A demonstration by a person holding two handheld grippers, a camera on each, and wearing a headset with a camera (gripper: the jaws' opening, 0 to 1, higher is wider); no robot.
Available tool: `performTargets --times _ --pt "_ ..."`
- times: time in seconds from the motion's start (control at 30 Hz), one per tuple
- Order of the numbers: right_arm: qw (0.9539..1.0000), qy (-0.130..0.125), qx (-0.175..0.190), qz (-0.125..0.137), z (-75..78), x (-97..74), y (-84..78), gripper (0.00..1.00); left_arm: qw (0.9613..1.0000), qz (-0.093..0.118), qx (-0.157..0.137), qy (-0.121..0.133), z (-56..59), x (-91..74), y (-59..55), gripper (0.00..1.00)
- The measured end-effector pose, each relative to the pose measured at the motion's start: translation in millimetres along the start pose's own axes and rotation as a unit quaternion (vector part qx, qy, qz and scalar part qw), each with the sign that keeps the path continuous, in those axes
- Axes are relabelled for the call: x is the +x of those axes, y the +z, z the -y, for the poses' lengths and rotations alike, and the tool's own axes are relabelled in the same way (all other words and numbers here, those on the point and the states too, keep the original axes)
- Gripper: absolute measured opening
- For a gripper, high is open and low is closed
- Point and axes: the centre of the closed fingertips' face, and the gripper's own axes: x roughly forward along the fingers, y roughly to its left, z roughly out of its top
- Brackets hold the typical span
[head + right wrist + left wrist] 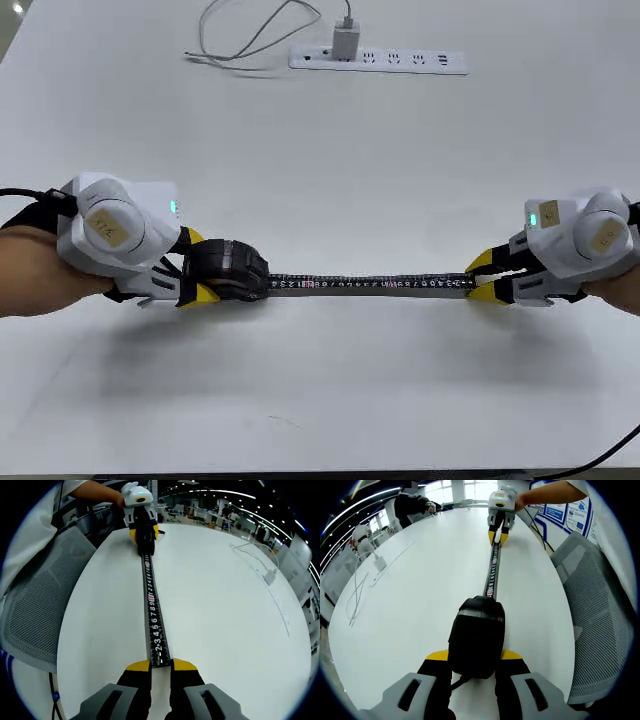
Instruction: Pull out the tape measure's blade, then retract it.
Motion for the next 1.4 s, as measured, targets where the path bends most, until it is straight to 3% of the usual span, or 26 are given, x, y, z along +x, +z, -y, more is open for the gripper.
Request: performTargets --times 0.6,0.9,1.0,1.4 --pt "0.9996 0.004 -0.010 -0.027 -1.4 0.0 -2.2 0.11 1.0000 -0.007 0.001 0.002 -0.6 0.4 0.2 0.29" --pt "0.9997 0.011 0.009 -0.022 -3.7 1.4 0.3 0.17 0.9997 -0.016 0.016 0.008 -1.3 0.9 -1.8 0.30" --pt "0.9996 0.009 0.014 -0.021 -3.5 2.5 1.9 0.19 0.9997 -0.018 0.013 0.009 -0.7 1.2 -2.0 0.37" --pt "0.9996 0.001 0.027 -0.011 -2.6 1.3 7.3 0.22 0.9998 -0.011 0.005 0.013 -1.4 -3.5 -0.5 0.37"
